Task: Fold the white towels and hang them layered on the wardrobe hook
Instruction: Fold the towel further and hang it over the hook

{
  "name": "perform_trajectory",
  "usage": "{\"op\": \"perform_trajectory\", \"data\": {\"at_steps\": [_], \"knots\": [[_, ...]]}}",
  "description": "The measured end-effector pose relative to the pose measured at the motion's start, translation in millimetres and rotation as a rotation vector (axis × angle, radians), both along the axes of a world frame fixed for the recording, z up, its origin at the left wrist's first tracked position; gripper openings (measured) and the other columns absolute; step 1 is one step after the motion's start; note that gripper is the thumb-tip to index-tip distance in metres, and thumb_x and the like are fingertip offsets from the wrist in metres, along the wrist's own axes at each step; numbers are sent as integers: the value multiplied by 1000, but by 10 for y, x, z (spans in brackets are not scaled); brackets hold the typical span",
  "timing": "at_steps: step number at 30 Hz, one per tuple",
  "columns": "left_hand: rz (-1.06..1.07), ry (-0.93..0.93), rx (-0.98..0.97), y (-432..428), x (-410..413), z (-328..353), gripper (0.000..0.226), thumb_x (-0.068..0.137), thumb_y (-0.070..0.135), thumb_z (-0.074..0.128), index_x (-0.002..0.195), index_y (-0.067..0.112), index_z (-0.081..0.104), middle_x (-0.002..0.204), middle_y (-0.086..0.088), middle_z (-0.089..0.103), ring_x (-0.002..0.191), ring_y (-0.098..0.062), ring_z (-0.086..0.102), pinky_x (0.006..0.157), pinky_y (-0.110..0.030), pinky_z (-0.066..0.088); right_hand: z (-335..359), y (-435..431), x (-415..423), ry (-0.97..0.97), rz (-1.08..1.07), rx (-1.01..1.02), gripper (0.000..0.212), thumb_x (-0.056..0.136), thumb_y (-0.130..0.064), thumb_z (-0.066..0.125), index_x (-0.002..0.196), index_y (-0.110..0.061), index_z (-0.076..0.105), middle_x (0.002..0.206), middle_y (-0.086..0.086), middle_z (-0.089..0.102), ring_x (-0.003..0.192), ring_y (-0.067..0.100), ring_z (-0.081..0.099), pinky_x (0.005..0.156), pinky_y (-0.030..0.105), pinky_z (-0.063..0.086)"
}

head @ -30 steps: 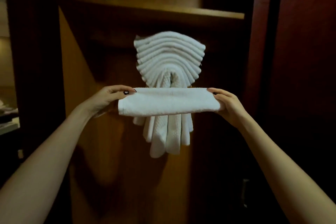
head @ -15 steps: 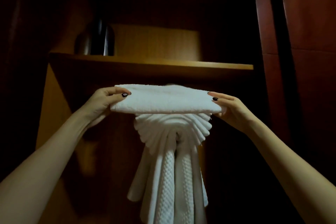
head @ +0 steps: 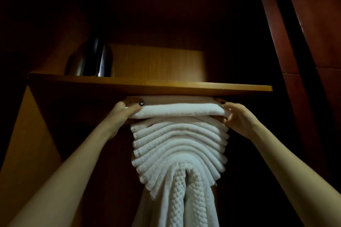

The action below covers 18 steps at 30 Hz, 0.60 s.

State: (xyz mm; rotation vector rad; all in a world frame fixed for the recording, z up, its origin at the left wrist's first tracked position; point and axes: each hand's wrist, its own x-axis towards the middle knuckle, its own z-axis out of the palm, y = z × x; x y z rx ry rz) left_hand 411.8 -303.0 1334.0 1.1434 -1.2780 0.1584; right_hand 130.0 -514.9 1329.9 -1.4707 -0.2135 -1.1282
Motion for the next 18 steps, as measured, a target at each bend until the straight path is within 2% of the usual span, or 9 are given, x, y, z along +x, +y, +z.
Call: {"op": "perform_trajectory", "data": {"at_steps": [4, 6, 8, 10, 11, 13, 15, 18], "knots": [[73, 12, 90, -69, 38, 76, 16, 94, 33, 60, 92, 23, 72, 84, 6, 75, 85, -7, 69, 69, -20, 47, 59, -129, 40, 96, 50, -40, 34, 86, -17, 57, 112, 4, 64, 96, 17, 73, 92, 26, 72, 76, 32, 58], [120, 48, 74, -126, 48, 106, 17, 95, 30, 56, 89, 24, 70, 87, 2, 74, 84, -10, 69, 69, -24, 49, 102, -198, 78, 116, 22, -28, 32, 92, -14, 52, 116, 5, 63, 105, 21, 72, 96, 28, 72, 76, 31, 59], [116, 140, 92, -162, 73, 105, 21, 96, 23, 52, 89, 16, 71, 90, -8, 74, 87, -20, 69, 76, -32, 54, 136, -242, 116, 141, -32, 11, 29, 99, -13, 47, 116, 6, 60, 98, 21, 72, 84, 25, 73, 68, 28, 59], [99, 180, 113, -178, 89, 58, 22, 95, 24, 55, 88, 12, 72, 84, -7, 75, 87, -21, 70, 77, -34, 55, 124, -263, 135, 183, -105, 12, 28, 101, -17, 46, 111, 4, 60, 83, 16, 69, 68, 19, 69, 59, 26, 56], [119, 157, 118, -172, 95, 32, 23, 94, 27, 57, 86, 13, 73, 78, -3, 76, 84, -19, 71, 72, -31, 54, 104, -283, 142, 200, -157, -8, 27, 101, -20, 48, 108, 2, 62, 80, 14, 69, 66, 19, 68, 58, 26, 55], [178, 95, 123, -137, 64, -25, 25, 91, 34, 60, 84, 13, 73, 73, 2, 74, 81, -14, 70, 64, -25, 47, 50, -325, 142, 221, -279, -49, 28, 99, -24, 54, 104, 0, 67, 88, 15, 73, 77, 22, 72, 64, 28, 54], [183, 42, 109, -113, 9, -67, 29, 92, 40, 60, 87, 14, 73, 77, 2, 75, 81, -14, 70, 66, -24, 47, 14, -343, 106, 215, -349, -42, 26, 95, -21, 58, 101, 2, 71, 95, 18, 74, 86, 24, 73, 69, 30, 55], [148, 12, 89, -68, -100, -44, 40, 95, 45, 56, 95, 9, 73, 88, -1, 76, 84, -12, 71, 73, -24, 50, -9, -362, 82, 188, -417, -29, 23, 90, -14, 57, 89, 4, 71, 85, 18, 72, 78, 26, 72, 67, 33, 55]]}}
